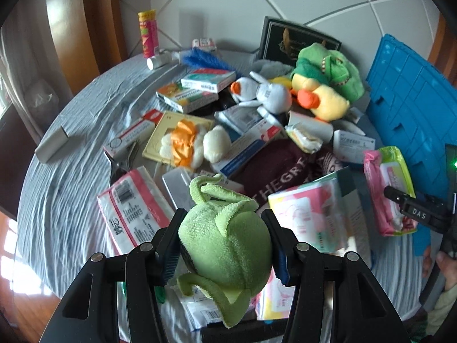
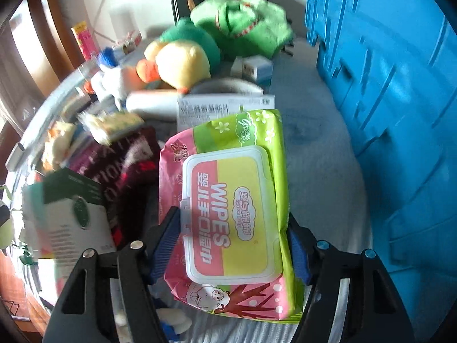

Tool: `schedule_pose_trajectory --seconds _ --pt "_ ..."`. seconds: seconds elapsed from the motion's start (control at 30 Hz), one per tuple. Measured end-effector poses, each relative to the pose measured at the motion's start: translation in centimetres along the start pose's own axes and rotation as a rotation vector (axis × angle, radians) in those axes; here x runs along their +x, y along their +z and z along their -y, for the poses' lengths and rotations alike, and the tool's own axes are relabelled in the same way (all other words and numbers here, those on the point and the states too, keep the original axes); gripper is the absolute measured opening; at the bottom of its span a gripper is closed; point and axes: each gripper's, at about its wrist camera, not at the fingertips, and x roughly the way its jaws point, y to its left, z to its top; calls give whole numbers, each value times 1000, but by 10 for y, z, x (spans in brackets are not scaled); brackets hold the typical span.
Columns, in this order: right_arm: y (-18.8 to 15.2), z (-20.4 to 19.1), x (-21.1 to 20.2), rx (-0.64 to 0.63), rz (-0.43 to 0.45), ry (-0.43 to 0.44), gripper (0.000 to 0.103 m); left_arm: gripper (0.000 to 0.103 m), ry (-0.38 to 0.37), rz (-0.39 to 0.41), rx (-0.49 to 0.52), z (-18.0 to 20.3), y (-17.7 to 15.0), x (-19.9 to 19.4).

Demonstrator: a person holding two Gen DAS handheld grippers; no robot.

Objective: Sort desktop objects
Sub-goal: 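Lift the green plush with the left tool while the right tool carries the wipes to the crate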

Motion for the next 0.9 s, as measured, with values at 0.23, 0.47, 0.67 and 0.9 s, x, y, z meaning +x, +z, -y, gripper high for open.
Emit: schedule_pose_trajectory --seconds 0.23,0.47,0.67,0.9 --pt "11 -17 -76 -23 119 51 68 52 -14 79 24 15 13 -36" --pt "20 -32 -142 -76 228 99 68 52 -6 161 39 38 22 -73" --pt "26 -41 -181 -140 291 131 68 52 9 213 38 58 26 -97" --pt "21 -45 -230 -161 357 107 68 52 -41 270 78 71 32 -127"
